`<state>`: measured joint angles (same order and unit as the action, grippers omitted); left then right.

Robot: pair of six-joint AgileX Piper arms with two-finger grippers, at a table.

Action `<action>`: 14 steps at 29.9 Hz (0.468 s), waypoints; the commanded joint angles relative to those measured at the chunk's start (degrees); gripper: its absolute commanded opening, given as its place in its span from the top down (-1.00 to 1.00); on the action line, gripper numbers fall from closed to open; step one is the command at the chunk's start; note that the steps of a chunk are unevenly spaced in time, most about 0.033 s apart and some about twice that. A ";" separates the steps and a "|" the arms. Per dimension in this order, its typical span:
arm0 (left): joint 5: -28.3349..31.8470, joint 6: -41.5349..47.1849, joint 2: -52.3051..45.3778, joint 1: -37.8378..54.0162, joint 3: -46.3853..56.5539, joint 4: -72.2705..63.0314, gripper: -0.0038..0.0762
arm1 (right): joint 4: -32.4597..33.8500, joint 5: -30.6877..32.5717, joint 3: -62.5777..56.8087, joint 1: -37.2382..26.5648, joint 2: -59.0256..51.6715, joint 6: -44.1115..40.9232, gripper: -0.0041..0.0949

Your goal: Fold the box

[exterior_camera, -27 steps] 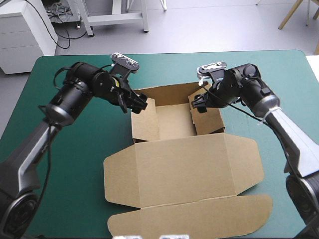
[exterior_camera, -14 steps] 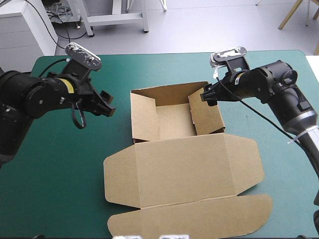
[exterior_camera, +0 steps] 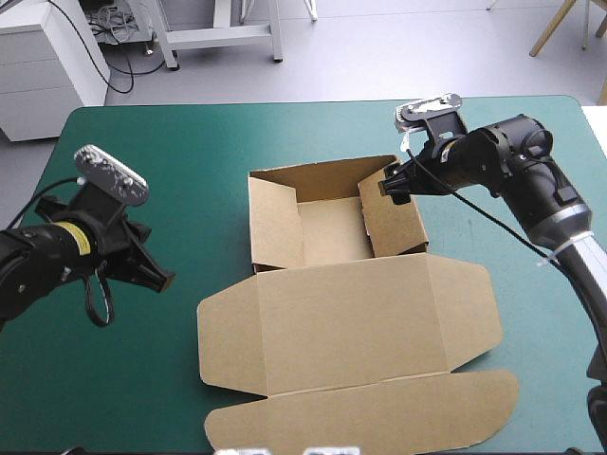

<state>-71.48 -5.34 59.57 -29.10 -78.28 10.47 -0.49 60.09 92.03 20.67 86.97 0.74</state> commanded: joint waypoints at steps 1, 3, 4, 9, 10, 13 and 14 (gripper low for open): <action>-1.95 0.30 -4.69 -0.29 5.74 0.83 0.93 | 0.49 -2.15 1.71 -0.36 0.01 -0.38 -0.74; -1.36 0.38 -6.84 -0.29 9.20 0.97 0.93 | 0.49 -2.26 1.71 -0.36 1.60 -0.38 -0.74; -0.62 0.63 -8.04 -0.29 11.02 0.86 0.93 | 0.49 -2.34 1.71 -0.36 2.34 -0.38 -0.74; 1.66 3.39 -13.44 -0.29 18.40 0.64 0.93 | 2.45 -2.61 1.71 -0.36 8.10 -0.74 -0.74; 2.05 3.65 -14.45 -0.29 19.69 0.64 0.93 | 2.85 -2.78 1.71 -0.36 8.86 -0.74 -0.74; 2.07 4.01 -16.95 -0.29 22.53 0.64 0.93 | 2.98 -3.34 1.71 -0.36 12.49 -0.74 -0.74; 2.07 4.01 -17.73 -0.29 23.33 0.64 0.93 | 2.98 -3.45 1.71 -0.36 13.62 -0.74 -0.74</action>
<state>-71.43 -2.27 43.91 -29.10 -55.56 10.66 1.61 59.06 92.03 20.67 100.88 0.00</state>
